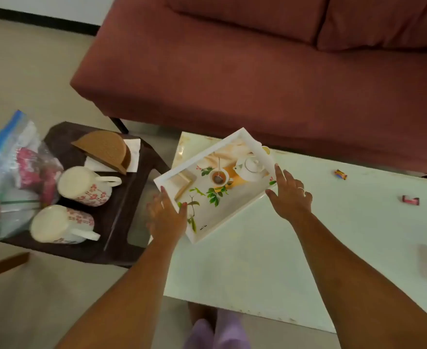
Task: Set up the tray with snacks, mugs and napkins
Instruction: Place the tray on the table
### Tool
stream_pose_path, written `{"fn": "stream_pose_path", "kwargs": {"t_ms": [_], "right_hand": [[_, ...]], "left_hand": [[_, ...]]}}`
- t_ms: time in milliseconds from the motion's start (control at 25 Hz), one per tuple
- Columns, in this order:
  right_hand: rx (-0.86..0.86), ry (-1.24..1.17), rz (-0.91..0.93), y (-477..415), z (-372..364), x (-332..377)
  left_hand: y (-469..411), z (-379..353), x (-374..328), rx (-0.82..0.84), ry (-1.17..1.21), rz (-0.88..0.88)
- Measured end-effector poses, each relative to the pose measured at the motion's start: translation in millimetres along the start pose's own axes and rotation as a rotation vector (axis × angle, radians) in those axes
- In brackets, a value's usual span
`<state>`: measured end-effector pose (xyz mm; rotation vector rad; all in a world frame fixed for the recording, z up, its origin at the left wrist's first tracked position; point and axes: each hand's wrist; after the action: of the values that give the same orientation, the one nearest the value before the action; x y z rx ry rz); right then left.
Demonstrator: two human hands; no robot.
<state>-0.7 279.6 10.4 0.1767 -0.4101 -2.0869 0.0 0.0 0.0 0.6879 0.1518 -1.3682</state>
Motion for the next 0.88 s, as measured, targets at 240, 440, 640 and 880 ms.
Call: {"fn": "stream_pose_path", "kwargs": {"t_ms": [240,440,640,880], "right_hand": [[0.064,-0.032,-0.008,-79.8,-39.1,12.9],[0.111,-0.048,-0.083,-126.5,-58.6,17.8],[0.113,-0.072,-0.135,-148.8,-71.4,20.2],[0.059,-0.308,-0.236,-137.7,-75.1,-1.5]], "left_hand": [[-54.4,-53.7,27.5,-0.132,0.386,0.371],[-62.1,-87.6,38.1,-0.205,0.436,0.489],[-60.1,-98.4,42.1,-0.285,0.473,0.488],[-61.2,-97.6,35.8,-0.399,0.559,0.476]]}}
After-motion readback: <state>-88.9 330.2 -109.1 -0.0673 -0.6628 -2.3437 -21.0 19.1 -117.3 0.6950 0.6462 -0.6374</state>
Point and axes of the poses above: each hand's wrist, its own y-axis away from the middle knuckle, its own z-axis out of the back of the hand, x = y × z, and after that the axes turned 11 degrees about -z, right-handed
